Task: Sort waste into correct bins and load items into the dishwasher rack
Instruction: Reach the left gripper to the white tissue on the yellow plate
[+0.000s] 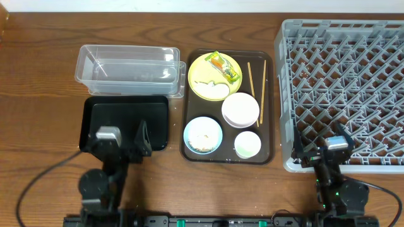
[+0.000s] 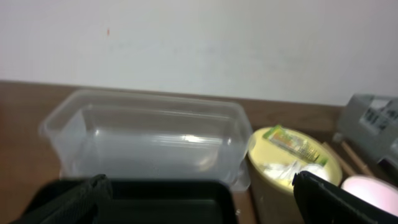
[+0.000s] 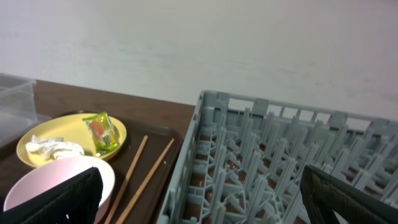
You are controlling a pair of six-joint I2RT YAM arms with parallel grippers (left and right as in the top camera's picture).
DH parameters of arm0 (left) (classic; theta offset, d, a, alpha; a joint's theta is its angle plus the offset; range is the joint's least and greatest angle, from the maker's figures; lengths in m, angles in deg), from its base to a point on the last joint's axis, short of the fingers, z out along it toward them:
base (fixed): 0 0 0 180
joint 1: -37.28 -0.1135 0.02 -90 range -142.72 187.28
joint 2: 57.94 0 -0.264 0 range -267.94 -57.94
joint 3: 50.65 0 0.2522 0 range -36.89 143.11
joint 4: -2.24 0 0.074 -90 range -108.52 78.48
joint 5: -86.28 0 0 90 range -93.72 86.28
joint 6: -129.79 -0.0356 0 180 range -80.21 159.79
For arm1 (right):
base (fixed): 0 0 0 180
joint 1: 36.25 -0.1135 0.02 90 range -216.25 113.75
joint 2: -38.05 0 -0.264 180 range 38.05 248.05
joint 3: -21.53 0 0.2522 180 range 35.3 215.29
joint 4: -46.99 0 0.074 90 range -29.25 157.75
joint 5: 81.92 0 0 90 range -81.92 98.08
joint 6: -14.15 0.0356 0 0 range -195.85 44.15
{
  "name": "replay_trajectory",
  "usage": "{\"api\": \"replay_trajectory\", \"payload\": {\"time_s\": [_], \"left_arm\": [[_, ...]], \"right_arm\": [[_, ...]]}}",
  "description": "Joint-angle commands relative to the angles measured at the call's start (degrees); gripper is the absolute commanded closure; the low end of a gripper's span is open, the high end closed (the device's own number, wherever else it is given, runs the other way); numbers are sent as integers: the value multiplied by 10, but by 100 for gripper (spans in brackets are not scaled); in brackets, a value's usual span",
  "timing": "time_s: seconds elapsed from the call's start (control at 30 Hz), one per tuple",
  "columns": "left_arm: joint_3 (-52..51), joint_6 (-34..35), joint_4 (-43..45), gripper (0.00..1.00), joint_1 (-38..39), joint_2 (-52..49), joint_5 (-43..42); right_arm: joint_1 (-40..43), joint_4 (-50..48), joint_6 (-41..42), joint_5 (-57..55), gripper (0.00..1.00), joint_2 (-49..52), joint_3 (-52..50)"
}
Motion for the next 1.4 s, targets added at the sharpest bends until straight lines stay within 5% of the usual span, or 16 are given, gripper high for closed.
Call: {"api": "replay_trajectory", "payload": {"time_s": [0.0, 0.23, 0.73, 0.97, 1.37], "left_arm": [[95, -26, -5, 4, 2, -92, -53], [294, -63, -67, 4, 47, -314, -99], [818, -114, -471, 4, 212, -821, -57], [859, -157, -527, 2, 250, -942, -58], [859, -202, -439, 2, 279, -1049, -52]], "right_arm": [[-10, 2, -24, 9, 1, 51, 61], [-10, 26, -24, 10, 1, 224, 189], [-11, 214, -28, 48, 1, 495, 455], [-11, 243, -28, 68, 1, 525, 455], [-11, 268, -28, 90, 1, 530, 455]]}}
